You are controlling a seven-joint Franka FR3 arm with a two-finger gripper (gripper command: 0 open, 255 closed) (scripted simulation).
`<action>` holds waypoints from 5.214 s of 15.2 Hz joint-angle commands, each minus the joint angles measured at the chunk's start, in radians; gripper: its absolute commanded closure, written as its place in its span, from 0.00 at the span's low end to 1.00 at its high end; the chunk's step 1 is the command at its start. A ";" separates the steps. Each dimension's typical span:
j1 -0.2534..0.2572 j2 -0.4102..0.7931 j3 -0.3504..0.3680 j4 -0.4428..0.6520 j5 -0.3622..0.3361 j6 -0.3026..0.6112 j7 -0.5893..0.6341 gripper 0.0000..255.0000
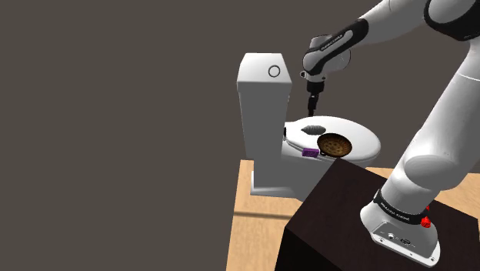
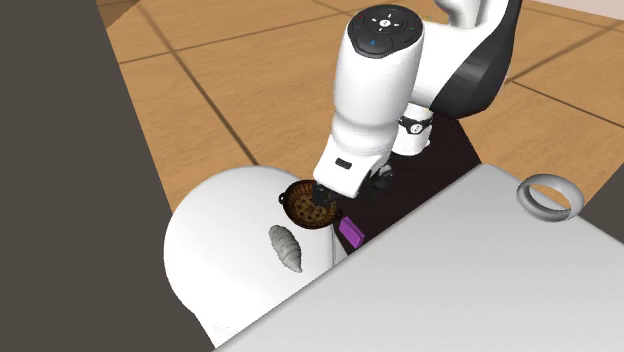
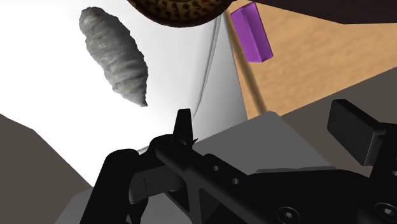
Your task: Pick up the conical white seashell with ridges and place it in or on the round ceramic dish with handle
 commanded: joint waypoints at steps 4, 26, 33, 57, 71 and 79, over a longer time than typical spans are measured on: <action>-0.044 0.212 -0.017 0.111 0.069 0.058 -0.130 0.00; -0.190 0.636 0.041 0.371 0.179 0.162 -0.306 0.00; -0.190 0.636 0.041 0.372 0.179 0.162 -0.306 1.00; -0.149 0.462 -0.012 0.376 0.111 -0.009 -0.284 1.00; -0.111 0.115 -0.108 -0.028 -0.072 0.083 -0.251 1.00; -0.125 0.084 -0.129 -0.149 -0.109 0.179 -0.250 1.00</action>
